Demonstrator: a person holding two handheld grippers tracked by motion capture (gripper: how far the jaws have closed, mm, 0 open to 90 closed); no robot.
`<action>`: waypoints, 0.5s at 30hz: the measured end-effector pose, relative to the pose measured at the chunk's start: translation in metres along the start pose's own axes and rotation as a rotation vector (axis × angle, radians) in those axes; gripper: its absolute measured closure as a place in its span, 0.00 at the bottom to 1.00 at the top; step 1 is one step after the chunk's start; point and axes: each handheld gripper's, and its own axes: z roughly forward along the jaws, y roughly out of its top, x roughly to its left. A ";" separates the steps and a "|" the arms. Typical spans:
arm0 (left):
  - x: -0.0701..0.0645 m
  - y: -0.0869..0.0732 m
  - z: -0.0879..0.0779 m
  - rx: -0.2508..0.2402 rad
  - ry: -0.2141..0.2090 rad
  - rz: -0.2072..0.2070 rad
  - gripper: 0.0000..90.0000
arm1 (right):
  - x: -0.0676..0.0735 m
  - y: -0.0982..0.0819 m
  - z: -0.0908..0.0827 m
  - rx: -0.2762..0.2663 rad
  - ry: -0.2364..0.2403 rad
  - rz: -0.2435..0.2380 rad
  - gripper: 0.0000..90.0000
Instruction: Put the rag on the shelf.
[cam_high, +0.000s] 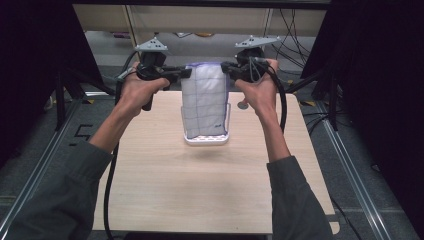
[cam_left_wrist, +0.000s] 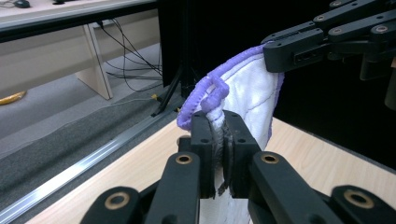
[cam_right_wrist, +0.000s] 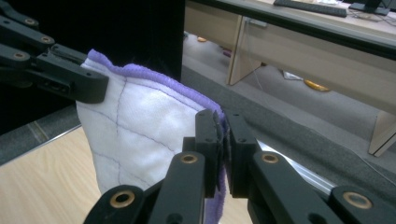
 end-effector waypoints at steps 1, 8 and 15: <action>0.004 0.002 0.001 -0.009 0.008 -0.016 0.93 | -0.001 0.003 0.002 0.000 -0.002 0.002 0.96; 0.031 0.003 0.017 -0.036 0.010 -0.110 0.93 | -0.009 0.015 0.024 0.001 -0.042 0.035 0.96; 0.051 -0.011 0.041 -0.017 0.042 -0.167 0.93 | -0.020 0.006 0.060 0.032 -0.086 0.071 0.95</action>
